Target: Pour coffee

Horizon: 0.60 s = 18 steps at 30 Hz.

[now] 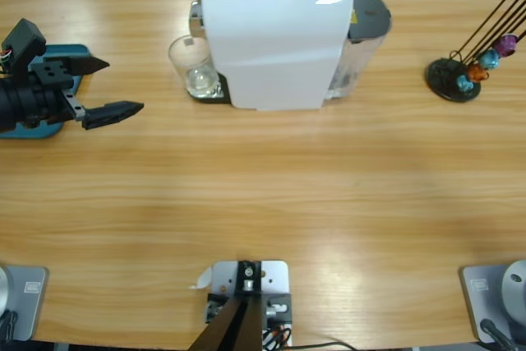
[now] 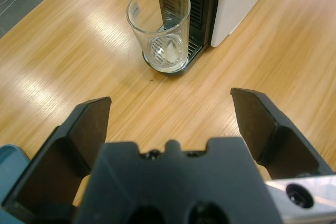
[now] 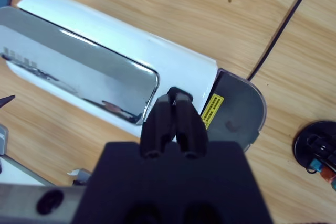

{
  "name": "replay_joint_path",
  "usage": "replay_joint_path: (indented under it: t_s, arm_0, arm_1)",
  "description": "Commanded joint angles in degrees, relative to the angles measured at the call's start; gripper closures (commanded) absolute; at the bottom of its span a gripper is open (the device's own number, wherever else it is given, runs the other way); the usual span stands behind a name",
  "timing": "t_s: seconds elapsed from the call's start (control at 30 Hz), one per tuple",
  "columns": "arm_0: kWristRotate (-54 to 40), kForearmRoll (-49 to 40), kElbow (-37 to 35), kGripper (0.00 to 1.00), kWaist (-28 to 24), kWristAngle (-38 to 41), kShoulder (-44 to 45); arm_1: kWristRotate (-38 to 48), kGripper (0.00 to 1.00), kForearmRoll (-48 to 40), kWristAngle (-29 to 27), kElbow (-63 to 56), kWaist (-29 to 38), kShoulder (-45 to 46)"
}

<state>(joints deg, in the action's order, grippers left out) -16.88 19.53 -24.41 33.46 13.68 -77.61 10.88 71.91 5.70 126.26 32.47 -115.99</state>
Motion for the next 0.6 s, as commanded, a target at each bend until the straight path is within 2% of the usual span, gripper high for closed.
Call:
replay_joint_path:
  t_s: [0.03,0.3,0.43,0.47,0.5,0.53,0.57,0.6]
  arm_0:
    - [0.8,0.0,0.5,0.000,-0.6,-0.6,-2.0]
    - [0.7,0.0,0.5,0.000,-0.6,-0.6,-2.5]
    - [0.7,0.0,0.5,0.000,-0.6,-0.6,-2.4]
    - [0.8,0.0,0.5,0.000,-0.6,-0.5,-2.4]
    - [0.8,0.0,0.5,0.000,-0.5,-0.5,-2.5]
    - [0.8,0.1,0.5,0.000,-0.5,-0.4,-2.6]
    - [0.7,0.1,0.4,0.000,-0.5,-0.4,-2.6]
    - [0.7,0.1,0.4,0.000,-0.5,-0.3,-2.6]
  arm_1:
    - [-0.8,1.000,-1.3,0.6,-4.6,-0.4,-2.8]
    - [-0.7,1.000,-5.2,-0.5,-11.4,1.0,1.6]
    - [-2.3,1.000,-3.0,-4.8,0.2,1.0,4.5]
    - [-2.4,0.834,-1.8,-4.7,3.0,1.0,4.6]
    - [-2.4,0.424,-0.7,-4.7,4.8,1.0,4.5]
    - [-2.4,0.158,-0.3,-5.1,5.3,1.0,4.6]
    - [-2.3,0.016,-0.3,-5.7,5.0,1.0,4.8]
    - [-2.2,0.000,-0.2,-6.0,4.6,1.0,4.9]
